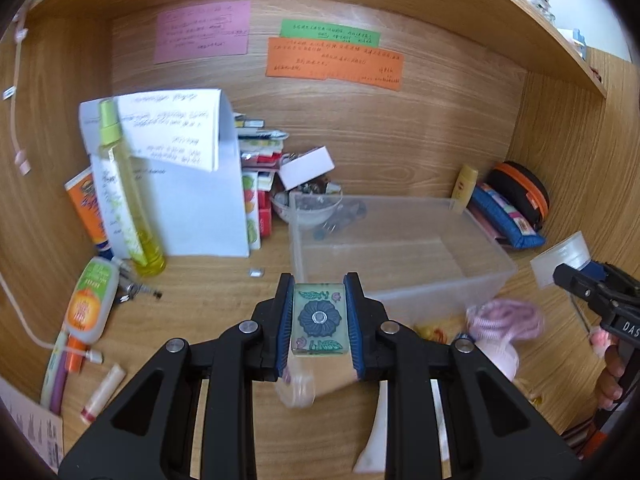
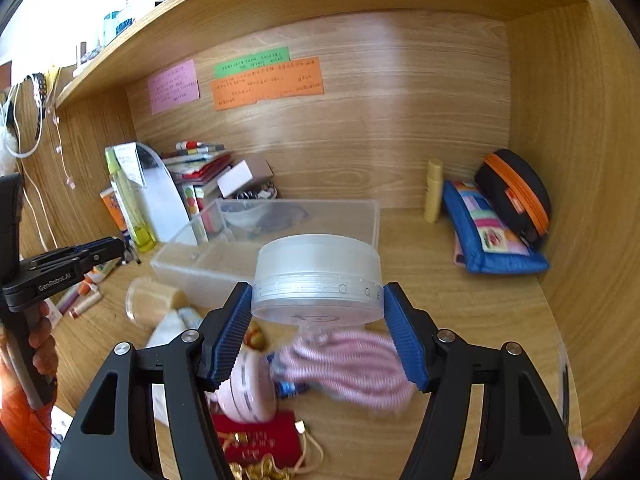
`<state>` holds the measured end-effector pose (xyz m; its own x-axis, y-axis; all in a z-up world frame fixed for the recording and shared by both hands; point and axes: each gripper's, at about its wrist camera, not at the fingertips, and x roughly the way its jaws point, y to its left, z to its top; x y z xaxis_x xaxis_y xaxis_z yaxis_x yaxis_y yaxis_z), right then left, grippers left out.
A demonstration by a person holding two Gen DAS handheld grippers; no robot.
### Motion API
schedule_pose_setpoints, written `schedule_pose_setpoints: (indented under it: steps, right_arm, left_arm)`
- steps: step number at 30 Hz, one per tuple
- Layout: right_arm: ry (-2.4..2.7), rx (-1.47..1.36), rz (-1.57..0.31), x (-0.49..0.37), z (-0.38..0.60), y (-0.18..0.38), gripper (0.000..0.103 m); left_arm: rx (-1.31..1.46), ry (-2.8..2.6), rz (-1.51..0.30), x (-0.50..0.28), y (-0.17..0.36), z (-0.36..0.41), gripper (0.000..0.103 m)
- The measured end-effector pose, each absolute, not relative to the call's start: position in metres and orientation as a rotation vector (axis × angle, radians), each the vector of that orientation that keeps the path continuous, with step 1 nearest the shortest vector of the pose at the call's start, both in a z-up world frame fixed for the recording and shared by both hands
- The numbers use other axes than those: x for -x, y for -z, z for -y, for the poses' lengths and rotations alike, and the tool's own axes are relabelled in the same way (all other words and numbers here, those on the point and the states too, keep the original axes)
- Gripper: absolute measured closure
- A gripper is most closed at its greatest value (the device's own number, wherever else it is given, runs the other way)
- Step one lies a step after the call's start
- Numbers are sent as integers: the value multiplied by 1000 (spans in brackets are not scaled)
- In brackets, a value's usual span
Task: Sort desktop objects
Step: 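Carry both items over the clear box and open both grippers to drop them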
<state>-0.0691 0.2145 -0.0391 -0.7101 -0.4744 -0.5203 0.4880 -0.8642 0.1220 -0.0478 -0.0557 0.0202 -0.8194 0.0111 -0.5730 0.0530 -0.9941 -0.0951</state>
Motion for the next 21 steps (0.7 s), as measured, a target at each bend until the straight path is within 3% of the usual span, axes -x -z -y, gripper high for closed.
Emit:
schedule_pose_setpoints:
  steps: [10,21]
  right_arm:
    - [2476,-776,-88,118,-190,31,40]
    - [2424,-978,-102,171,-164,72,40]
  left_arm:
    - [-1060,3011,-225,106,-30,60,79]
    - [-1305,2955,-222,162,10,55,79]
